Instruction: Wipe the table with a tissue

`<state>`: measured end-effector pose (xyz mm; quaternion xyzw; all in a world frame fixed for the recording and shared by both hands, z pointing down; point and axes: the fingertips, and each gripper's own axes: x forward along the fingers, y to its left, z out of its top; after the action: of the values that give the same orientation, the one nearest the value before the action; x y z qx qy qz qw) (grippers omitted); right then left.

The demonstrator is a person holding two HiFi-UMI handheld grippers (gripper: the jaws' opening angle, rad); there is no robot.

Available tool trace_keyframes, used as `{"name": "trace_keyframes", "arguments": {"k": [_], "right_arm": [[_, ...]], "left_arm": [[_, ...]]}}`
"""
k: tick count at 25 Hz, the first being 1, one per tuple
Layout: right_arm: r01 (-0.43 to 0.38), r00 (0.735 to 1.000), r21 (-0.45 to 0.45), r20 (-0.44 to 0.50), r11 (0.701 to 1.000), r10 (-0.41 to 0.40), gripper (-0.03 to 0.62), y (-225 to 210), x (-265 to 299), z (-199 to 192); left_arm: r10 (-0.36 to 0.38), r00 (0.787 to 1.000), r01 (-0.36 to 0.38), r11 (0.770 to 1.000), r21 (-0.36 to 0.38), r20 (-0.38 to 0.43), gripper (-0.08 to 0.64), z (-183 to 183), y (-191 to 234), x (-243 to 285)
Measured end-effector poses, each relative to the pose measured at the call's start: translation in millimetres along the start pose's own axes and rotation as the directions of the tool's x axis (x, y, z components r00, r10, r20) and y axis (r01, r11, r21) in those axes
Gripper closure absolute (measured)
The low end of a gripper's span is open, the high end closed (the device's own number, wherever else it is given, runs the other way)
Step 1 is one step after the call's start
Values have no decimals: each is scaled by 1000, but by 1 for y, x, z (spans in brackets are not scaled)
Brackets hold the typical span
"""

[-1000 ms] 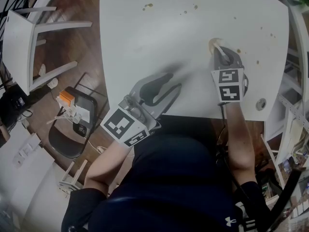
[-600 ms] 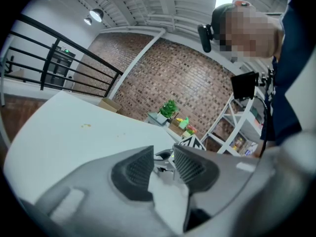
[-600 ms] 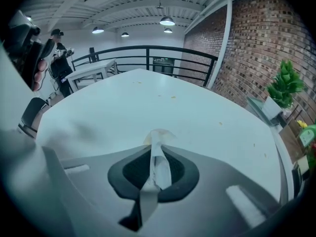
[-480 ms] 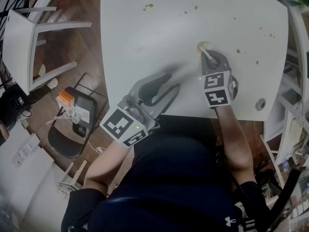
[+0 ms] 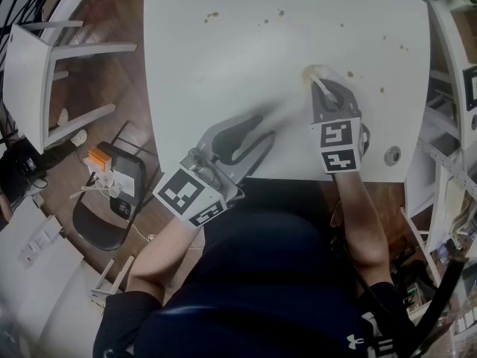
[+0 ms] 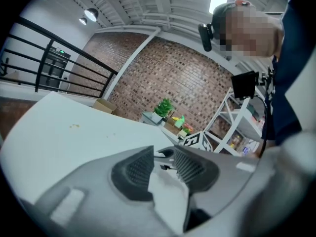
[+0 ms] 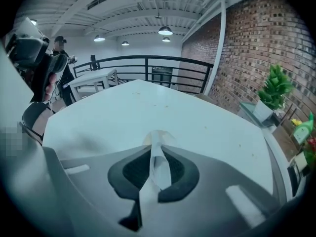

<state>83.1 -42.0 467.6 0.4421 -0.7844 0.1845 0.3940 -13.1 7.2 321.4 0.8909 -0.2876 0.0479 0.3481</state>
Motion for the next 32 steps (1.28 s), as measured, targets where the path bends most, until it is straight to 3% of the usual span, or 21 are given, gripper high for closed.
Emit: {"name": "trace_keyframes", "arguments": {"k": [15,21,32], "right_arm": [[150,989,9,-20,989,-150,580,-97,-33,-47],[246,968,-73,-36,966,-249,580,-129,-38,-49],[283,952,-124,-85,951,-294,580,-136,-16,-60]], "left_arm": [[-5,1000,5,1000,9,13,433,-14,-42,40],[3,1000,-3,1000,0,11,433,-15,-41,46],[19,1000,-18,999,-36,12,433,-16,-23,42]]}}
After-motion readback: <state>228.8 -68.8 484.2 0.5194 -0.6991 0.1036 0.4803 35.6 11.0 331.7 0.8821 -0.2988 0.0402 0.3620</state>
